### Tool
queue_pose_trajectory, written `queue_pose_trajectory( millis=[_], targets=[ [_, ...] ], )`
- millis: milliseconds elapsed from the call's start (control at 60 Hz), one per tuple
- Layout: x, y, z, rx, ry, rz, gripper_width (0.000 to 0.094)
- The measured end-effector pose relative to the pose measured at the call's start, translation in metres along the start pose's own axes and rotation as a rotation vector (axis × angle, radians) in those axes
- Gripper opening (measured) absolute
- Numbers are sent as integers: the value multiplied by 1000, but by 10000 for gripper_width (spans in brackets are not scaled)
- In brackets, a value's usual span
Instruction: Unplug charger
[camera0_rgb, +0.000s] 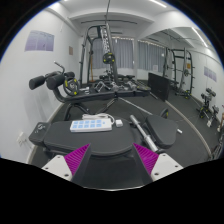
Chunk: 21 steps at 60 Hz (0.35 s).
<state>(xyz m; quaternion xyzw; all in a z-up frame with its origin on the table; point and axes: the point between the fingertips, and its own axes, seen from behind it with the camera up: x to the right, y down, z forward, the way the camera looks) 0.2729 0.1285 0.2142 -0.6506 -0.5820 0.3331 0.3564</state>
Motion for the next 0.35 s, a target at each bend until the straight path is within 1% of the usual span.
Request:
queue_pose_trajectory(
  millis=[83,217,350],
  targets=[
    [-12,16,-28,-8,-8,-5,851],
    [-24,26,-58,6,5,-38,853],
    [-42,35,-79,10,-11,-51,851]
  ],
)
